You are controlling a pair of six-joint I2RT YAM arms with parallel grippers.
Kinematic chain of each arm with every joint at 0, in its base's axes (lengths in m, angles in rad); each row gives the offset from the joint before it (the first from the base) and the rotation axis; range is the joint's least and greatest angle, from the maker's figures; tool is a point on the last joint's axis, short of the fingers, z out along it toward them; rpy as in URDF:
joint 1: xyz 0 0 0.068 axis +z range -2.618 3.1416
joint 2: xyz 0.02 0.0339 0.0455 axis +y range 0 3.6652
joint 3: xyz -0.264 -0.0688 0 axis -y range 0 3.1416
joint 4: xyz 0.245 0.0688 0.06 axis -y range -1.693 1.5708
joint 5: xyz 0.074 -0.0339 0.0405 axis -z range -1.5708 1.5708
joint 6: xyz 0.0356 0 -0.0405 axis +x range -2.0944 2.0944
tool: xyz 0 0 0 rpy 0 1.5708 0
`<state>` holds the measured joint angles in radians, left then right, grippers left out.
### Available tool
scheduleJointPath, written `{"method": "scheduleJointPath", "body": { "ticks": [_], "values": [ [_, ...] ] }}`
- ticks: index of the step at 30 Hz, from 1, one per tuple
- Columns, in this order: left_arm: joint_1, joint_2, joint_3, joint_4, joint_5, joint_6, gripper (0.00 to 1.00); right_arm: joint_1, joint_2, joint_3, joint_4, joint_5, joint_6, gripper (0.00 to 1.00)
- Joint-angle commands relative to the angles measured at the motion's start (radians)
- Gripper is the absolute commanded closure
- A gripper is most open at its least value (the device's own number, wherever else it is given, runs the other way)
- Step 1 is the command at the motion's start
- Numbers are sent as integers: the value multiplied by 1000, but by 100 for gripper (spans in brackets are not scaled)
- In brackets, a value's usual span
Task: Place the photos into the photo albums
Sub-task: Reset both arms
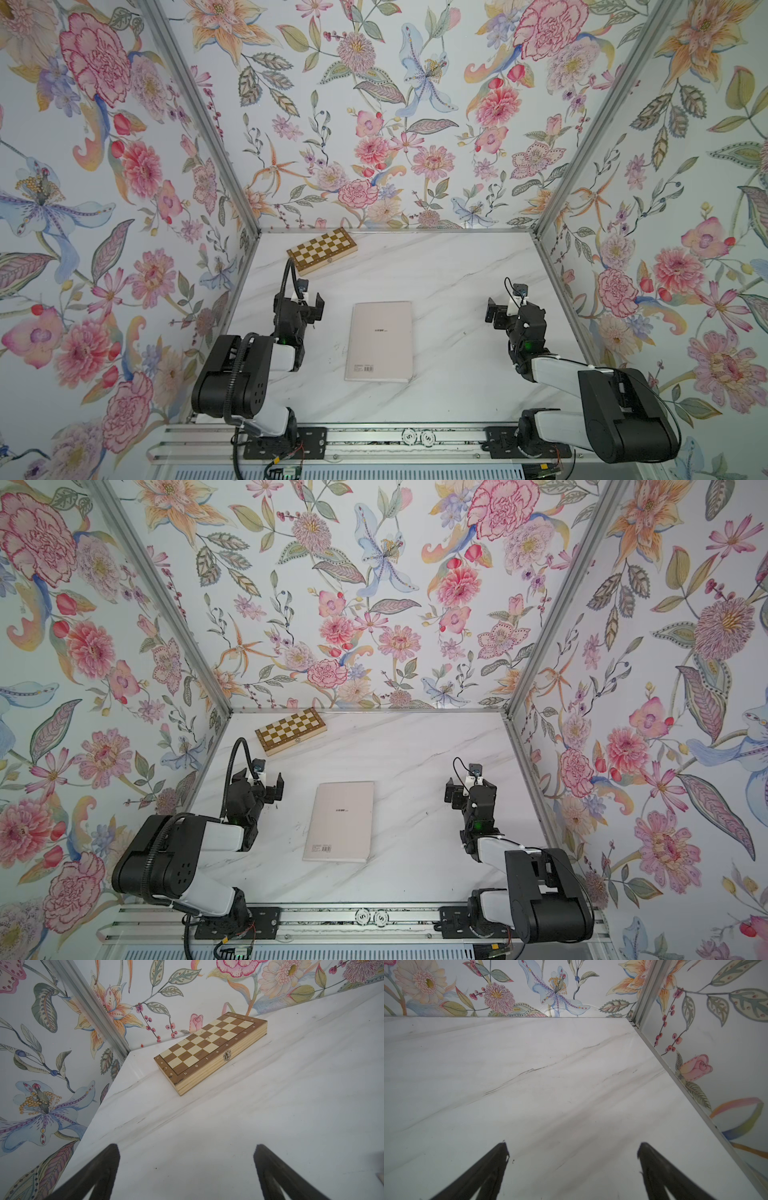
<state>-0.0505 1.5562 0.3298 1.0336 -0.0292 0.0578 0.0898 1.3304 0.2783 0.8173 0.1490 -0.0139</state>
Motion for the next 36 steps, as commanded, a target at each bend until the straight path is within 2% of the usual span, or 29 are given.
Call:
{"method": "scheduleJointPath", "body": {
  "ticks": [1, 6, 12, 15, 20, 24, 36],
  "values": [
    [1, 0, 11, 27, 11, 16, 1, -8, 30, 0, 130, -36, -49, 1],
    [1, 0, 11, 27, 12, 16, 1, -31, 128, -3, 237, -71, -52, 1],
    [0, -1, 11, 26, 11, 16, 1, -39, 185, 16, 251, -146, -74, 1],
    [1, 0, 11, 27, 12, 15, 1, -41, 217, -5, 328, -126, -67, 1],
    [-2, 0, 11, 27, 3, 19, 1, -42, 216, -4, 320, -130, -64, 1],
    [-3, -1, 11, 29, 0, 19, 1, -44, 218, 10, 300, -87, -43, 1],
    [-12, 0, 10, 31, -18, 25, 1, -56, 216, 14, 287, -107, -37, 1]
  ]
}}
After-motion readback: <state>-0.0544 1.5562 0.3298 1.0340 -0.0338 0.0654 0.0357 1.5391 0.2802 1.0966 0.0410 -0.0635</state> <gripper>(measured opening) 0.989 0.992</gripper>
